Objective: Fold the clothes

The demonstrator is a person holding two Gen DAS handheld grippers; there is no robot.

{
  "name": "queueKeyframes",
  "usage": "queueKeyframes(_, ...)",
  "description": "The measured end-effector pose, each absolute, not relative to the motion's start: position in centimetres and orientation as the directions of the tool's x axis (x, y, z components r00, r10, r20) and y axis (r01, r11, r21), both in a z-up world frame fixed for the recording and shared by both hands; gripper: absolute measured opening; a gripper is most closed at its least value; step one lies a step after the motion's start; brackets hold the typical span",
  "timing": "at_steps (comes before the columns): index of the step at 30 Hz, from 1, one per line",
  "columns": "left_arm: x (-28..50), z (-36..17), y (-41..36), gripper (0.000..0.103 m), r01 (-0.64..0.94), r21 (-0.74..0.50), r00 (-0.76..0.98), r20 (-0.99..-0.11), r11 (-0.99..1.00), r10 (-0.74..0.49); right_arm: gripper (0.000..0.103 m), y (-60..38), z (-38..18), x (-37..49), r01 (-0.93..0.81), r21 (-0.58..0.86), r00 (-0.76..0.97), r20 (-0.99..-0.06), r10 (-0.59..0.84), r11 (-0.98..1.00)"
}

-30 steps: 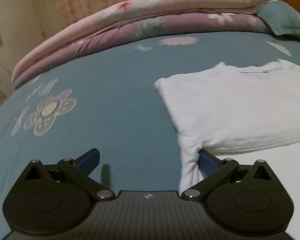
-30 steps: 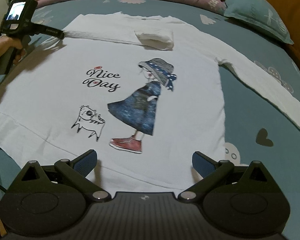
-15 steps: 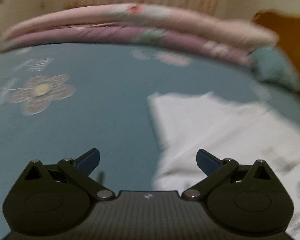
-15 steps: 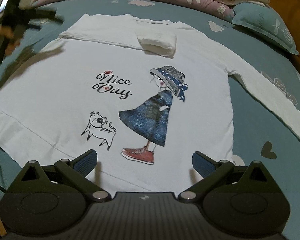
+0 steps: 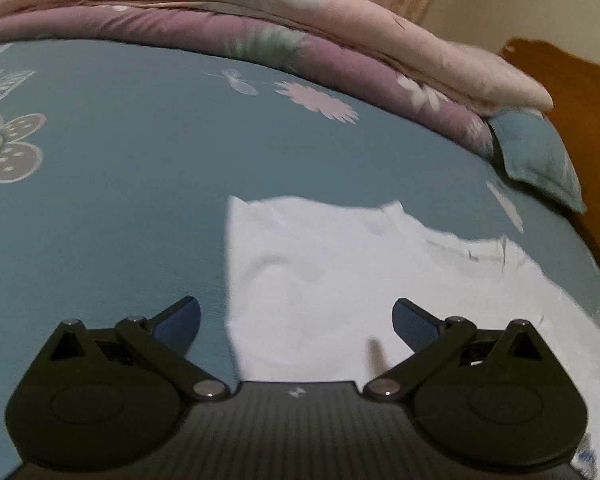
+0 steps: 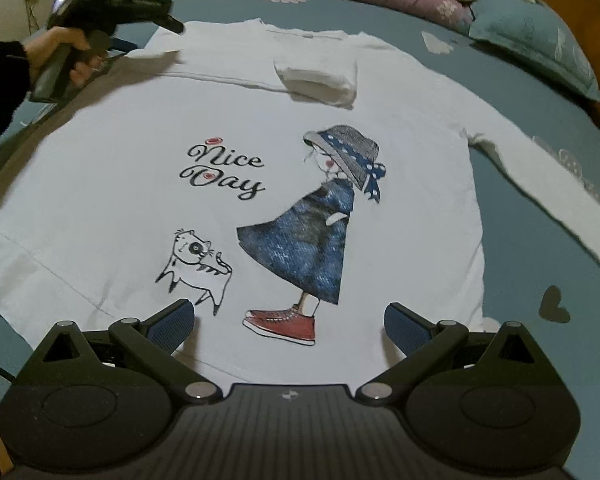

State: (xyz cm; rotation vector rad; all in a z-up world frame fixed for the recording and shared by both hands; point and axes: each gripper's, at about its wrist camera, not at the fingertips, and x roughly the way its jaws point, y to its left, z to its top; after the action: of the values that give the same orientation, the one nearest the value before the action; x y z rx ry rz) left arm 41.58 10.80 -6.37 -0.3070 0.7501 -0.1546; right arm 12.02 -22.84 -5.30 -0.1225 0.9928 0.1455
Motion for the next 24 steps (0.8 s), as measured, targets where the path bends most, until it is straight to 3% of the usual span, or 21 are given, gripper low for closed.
queueKeyframes(8, 44.9, -5.6, 8.1, 0.102, 0.188, -0.335, 0.712, -0.6, 0.923, -0.363, 0.103, -22.7, -5.7, 13.5, -0.172, -0.011, 0.533, -0.842, 0.084, 0.985)
queueKeyframes(16, 47.7, -6.2, 7.1, 0.102, 0.103, -0.193, 0.713, -0.67, 0.976, -0.208, 0.103, -22.8, -5.8, 14.2, -0.171, -0.009, 0.512, -0.855, 0.081, 0.985)
queueKeyframes(24, 39.3, -2.6, 4.1, 0.102, 0.309, -0.013, 0.657, -0.72, 0.951, -0.224, 0.103, -22.8, -1.2, 18.1, -0.237, -0.073, 0.601, -0.795, 0.087, 0.969)
